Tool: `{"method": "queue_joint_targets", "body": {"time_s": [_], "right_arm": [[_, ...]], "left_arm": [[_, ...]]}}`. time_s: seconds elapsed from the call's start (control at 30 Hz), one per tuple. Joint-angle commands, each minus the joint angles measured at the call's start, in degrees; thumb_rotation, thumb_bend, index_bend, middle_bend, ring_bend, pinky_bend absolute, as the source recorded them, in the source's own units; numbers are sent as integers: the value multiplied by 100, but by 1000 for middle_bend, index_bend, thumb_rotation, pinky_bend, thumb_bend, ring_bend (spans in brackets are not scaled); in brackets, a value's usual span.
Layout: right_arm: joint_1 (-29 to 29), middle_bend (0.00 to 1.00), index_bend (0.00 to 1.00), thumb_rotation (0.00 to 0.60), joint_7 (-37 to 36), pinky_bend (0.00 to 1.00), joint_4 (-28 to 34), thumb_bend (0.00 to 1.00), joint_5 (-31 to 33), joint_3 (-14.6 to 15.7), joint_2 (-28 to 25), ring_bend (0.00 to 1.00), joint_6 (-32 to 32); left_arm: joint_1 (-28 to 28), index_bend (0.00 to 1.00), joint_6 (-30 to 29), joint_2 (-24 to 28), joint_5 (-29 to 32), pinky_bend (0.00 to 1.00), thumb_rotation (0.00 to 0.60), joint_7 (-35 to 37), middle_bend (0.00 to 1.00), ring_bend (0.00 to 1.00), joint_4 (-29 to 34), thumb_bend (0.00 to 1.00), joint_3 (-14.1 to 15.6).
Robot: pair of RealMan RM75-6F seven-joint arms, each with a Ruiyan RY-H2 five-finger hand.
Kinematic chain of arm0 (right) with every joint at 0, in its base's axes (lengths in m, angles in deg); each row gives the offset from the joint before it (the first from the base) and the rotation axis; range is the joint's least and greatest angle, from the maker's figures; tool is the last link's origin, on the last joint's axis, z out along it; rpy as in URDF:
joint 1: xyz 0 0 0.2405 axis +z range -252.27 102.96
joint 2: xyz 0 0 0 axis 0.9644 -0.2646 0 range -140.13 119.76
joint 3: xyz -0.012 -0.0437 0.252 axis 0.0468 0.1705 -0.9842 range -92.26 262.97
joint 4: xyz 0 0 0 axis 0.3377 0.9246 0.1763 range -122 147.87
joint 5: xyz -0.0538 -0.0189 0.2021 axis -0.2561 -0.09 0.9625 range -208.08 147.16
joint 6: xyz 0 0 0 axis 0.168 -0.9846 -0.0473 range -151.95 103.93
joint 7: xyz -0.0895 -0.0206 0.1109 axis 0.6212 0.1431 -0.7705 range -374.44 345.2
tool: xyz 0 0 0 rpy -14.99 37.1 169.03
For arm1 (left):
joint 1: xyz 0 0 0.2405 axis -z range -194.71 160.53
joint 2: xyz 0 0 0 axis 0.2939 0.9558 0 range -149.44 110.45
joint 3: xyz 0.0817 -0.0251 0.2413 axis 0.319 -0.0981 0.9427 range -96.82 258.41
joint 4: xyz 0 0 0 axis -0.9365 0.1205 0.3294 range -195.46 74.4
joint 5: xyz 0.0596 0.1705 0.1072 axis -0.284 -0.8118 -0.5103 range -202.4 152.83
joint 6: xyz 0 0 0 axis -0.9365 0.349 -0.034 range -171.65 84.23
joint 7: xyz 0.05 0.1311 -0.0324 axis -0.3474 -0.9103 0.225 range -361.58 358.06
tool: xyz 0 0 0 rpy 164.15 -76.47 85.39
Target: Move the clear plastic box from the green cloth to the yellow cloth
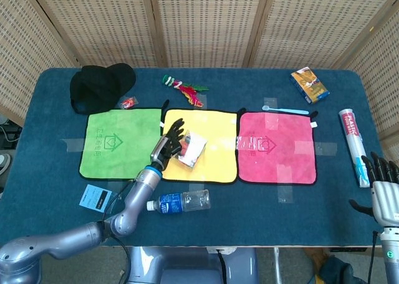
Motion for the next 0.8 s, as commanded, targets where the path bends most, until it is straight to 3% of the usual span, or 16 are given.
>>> {"method": "queue_joint_targets", "body": {"time_s": [0.03,0.17,0.2,0.33,0.4,0.47,0.63,0.8], "right_arm": [[-15,0,0,600,-20,0,24,61,-29,8,-17,0,30],[-34,0,0,600,-8,0,73,61,-96,32,-30,0,84],[-37,0,0,600,1,0,90,61,-121,42,-33,0,97],[-40,0,0,600,58,0,160,61,-192,63,-35,0,140],[-45,0,0,600,93,0,206,61,-228,73,-33,0,170],[-45,0,0,600,128,0,237,61,-254,80,-32,0,189],[-47,0,0,600,185,0,285,61,-287,85,-23,0,225],[-44,0,0,600,233,0,302,61,-315,96,-14,0,235]], "left_arm": [[-410,0,-318,627,-586,0,600,-141,0,0,570,1000,102],[-790,0,-522,1476,-1201,0,600,-410,0,0,1040,957,294],[-899,0,-596,1773,-1364,0,600,-568,0,0,1147,842,362],[-1234,0,-839,2730,-1837,0,600,-1089,0,0,1412,186,578],[-1423,0,-1022,3216,-2085,0,600,-1418,0,0,1484,52,720],[-1571,0,-1233,3525,-2257,0,600,-1687,0,0,1535,3,831],[-1882,0,-1649,4034,-2555,0,600,-2314,0,0,1625,0,1154],[-2573,0,-2310,4751,-2874,0,600,-3478,0,0,2120,0,1847]]}}
